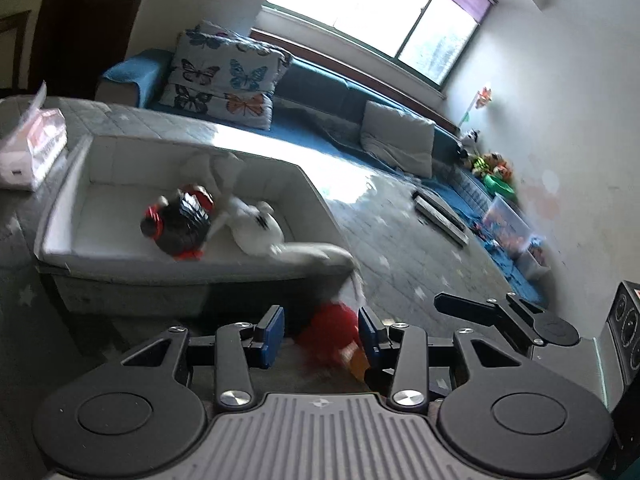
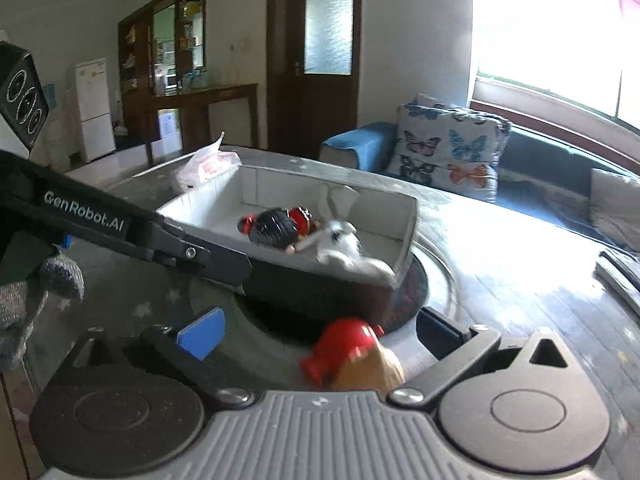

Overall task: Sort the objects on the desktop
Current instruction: 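Grasp the green alien figure with the left gripper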

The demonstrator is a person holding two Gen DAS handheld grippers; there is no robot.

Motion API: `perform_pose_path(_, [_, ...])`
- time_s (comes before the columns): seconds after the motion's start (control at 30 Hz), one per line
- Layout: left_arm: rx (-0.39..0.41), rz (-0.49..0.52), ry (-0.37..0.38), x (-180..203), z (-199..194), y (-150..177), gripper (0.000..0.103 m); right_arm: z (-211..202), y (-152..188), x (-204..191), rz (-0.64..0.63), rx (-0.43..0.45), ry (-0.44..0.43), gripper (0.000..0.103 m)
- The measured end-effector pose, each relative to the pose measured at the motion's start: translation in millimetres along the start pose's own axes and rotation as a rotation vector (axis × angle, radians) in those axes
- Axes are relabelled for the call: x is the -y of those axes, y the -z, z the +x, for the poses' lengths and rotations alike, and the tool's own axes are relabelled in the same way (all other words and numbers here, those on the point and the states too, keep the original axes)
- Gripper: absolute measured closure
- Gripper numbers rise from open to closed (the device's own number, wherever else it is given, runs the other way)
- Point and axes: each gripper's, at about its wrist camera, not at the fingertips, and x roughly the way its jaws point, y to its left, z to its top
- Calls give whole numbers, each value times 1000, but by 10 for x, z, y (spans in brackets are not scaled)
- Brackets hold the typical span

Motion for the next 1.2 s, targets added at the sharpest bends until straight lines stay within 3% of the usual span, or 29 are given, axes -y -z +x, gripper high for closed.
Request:
perform_pose_path(0.23, [-54,48,26,262,116,282,60,-331,421,118,64,23,60,0])
perform_pose_path(0.57, [-139,127,95,655,359,507,60,-519,834,274,141,-8,92,1])
perform_pose_path(0.87, [-218,106,156,791,581,635,60,-602,1134,364,188,-43,95,15])
perform_pose_path(1.2, [-268,70,205,859,731,694,60,-502,1198,429,201,-65,69,27])
